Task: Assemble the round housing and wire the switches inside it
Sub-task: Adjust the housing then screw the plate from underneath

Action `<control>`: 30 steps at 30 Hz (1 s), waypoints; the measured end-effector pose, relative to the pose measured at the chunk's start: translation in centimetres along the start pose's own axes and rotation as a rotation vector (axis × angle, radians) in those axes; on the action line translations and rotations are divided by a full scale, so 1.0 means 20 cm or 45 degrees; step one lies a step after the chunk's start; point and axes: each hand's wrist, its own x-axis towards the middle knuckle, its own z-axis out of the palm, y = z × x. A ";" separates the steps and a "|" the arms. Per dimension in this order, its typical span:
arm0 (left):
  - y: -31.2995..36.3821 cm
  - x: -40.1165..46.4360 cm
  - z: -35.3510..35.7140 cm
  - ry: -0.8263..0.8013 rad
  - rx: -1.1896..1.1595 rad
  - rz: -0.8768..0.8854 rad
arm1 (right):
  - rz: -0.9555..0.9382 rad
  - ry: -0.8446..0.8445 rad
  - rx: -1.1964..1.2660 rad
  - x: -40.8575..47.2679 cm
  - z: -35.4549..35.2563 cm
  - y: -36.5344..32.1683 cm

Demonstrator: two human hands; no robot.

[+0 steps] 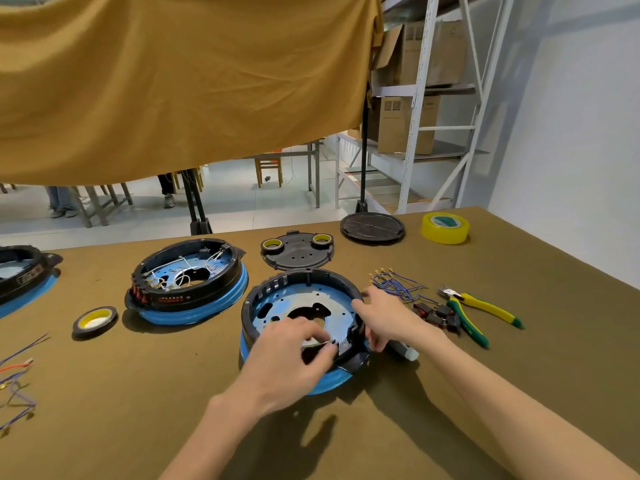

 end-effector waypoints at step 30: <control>-0.02 0.20 0.13 0.017 -0.166 0.121 | 0.134 0.675 -0.271 -0.24 -0.11 0.62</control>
